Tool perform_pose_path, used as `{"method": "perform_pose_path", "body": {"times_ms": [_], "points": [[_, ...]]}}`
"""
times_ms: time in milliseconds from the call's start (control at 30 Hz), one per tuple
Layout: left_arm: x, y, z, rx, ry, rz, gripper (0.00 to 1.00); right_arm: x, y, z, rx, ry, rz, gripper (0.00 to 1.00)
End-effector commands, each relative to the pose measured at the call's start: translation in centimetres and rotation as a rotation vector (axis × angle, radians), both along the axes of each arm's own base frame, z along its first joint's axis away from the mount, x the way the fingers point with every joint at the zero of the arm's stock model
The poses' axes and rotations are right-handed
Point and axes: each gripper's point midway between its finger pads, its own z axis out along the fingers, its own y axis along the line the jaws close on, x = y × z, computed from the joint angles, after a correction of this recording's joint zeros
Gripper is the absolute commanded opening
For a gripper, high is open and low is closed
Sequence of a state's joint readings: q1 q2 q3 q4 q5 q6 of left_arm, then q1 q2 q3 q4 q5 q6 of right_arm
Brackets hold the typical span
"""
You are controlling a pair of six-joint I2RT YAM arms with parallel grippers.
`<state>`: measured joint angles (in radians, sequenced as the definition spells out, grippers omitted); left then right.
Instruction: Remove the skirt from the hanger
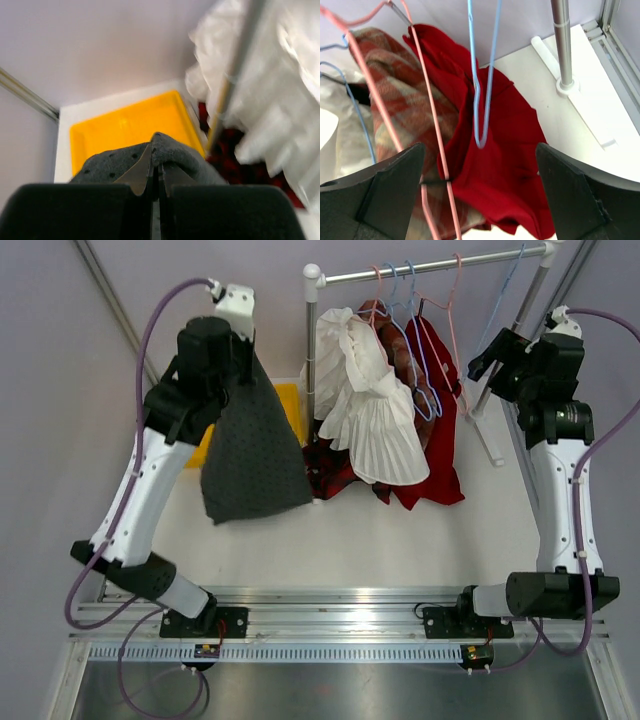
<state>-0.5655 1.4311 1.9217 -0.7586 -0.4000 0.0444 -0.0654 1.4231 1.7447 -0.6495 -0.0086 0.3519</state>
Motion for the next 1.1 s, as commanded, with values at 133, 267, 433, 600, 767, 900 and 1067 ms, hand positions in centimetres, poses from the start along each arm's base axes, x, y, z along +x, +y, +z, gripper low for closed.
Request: {"method": "perform_pose_path", "body": {"times_ms": [133,267,433,600,767,900,1067], "points": [[9.4,2.8,8.8,-0.114,-0.207,0.041,0.0,-3.2,1.9,0.3,0.069,-0.08,0.064,0.99],[10.6,5.1,10.4,-0.154,-0.305,0.126,0.0,-3.9,2.4,-0.4,0.081,-0.069,0.088,0.99],[12.0,7.3,4.4,-0.088,-0.202,0.224,0.0,-4.5,2.3,0.0,0.067,-0.081,0.087,0.99],[11.2,8.6,-5.0,-0.096,-0.067,0.327,0.18,-4.9,2.1,1.8,0.056,-0.115,0.078,1.0],[11.6,11.8,-15.9,-0.041,0.203,0.495,0.99,-6.5,1.8,5.2,0.03,-0.18,0.063,0.99],[10.0,13.3,-18.4,-0.037,0.289,0.57,0.99,-8.5,2.3,8.7,0.025,-0.27,0.087,0.99],[5.6,12.4,-14.3,-0.177,0.184,0.477,0.99,-8.7,5.3,12.7,0.074,-0.37,0.252,0.99]]}}
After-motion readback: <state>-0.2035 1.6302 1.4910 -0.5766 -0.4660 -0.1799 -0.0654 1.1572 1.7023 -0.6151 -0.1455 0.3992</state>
